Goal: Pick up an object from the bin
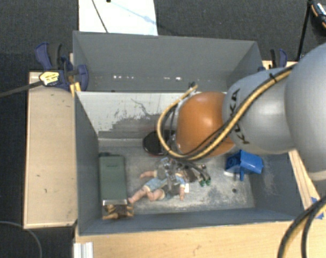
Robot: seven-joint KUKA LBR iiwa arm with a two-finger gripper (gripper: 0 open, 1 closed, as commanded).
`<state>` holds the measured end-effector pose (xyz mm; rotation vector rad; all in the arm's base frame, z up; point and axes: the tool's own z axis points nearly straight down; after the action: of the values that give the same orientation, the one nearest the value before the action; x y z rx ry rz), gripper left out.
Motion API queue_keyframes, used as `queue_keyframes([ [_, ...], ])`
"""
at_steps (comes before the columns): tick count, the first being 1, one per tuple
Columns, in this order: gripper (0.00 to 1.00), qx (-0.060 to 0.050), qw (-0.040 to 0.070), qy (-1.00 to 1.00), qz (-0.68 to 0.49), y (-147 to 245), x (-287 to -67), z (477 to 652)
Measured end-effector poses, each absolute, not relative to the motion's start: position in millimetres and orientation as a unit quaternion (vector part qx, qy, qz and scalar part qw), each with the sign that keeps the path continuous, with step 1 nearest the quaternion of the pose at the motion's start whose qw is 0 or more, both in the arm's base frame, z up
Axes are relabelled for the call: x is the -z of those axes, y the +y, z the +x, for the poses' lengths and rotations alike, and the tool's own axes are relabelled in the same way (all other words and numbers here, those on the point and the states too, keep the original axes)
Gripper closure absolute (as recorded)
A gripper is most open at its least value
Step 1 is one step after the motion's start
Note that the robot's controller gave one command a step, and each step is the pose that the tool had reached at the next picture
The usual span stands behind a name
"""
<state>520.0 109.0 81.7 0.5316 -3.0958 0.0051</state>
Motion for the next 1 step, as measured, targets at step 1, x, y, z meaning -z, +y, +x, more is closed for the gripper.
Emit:
queue_keyframes([
  [1, 1.00, 0.001, -0.011, -0.982, 0.187, 109.0, -78.9, 502.5],
])
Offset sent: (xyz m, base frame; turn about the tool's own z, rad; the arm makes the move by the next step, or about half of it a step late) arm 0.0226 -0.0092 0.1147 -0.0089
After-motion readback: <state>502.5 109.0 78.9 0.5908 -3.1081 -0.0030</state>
